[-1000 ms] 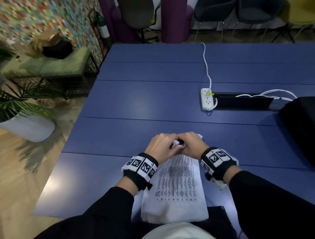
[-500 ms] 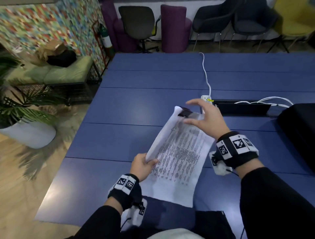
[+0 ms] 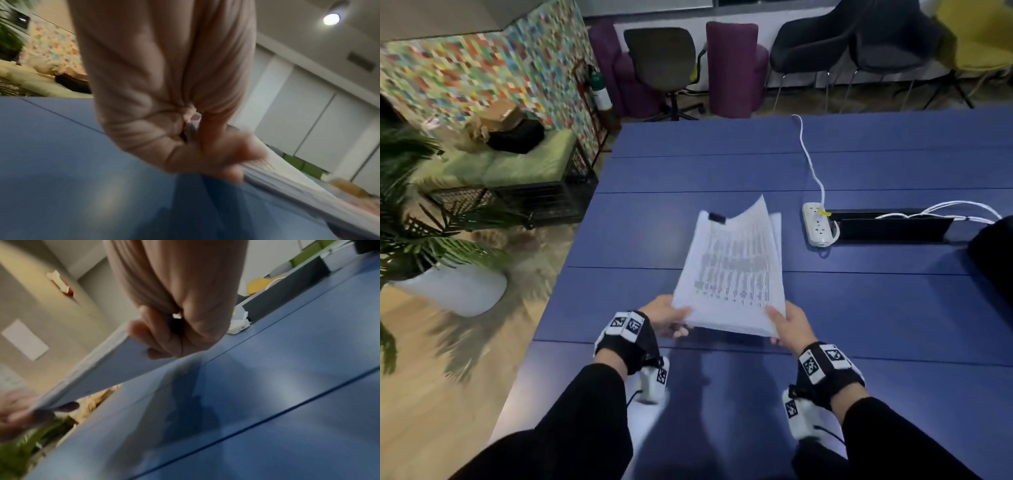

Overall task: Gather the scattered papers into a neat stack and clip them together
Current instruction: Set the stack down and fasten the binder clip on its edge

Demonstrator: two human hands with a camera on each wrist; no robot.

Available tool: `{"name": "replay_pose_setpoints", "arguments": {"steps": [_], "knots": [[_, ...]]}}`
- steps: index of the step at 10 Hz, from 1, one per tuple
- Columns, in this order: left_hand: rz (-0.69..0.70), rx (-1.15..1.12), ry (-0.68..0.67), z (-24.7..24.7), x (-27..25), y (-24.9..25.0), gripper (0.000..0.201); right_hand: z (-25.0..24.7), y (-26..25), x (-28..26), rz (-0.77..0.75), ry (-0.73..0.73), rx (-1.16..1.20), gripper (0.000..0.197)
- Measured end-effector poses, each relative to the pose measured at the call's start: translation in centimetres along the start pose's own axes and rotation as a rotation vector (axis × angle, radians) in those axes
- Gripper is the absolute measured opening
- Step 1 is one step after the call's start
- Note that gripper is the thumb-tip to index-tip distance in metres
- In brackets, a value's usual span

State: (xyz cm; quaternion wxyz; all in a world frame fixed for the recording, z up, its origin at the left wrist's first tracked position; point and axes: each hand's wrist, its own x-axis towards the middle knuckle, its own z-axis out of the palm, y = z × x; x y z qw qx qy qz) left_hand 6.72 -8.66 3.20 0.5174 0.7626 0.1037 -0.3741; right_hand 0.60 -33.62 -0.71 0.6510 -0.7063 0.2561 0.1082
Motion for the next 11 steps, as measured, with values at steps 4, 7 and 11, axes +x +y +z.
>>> {"name": "replay_pose_setpoints", "arguments": {"steps": [4,7,11], "knots": [[-0.229,0.106,0.284,1.0,4.8,-6.4,0.028,2.5,2.8,3.7,0.065,0.080,-0.439,0.026],[-0.167,0.184,0.550,0.1,5.5,-7.5,0.024,3.9,4.2,3.8,0.155,0.088,-0.683,0.038],[-0.146,-0.118,0.421,-0.4,2.4,-15.9,0.031,-2.2,-2.2,0.9,-0.111,0.200,-0.473,0.010]]}}
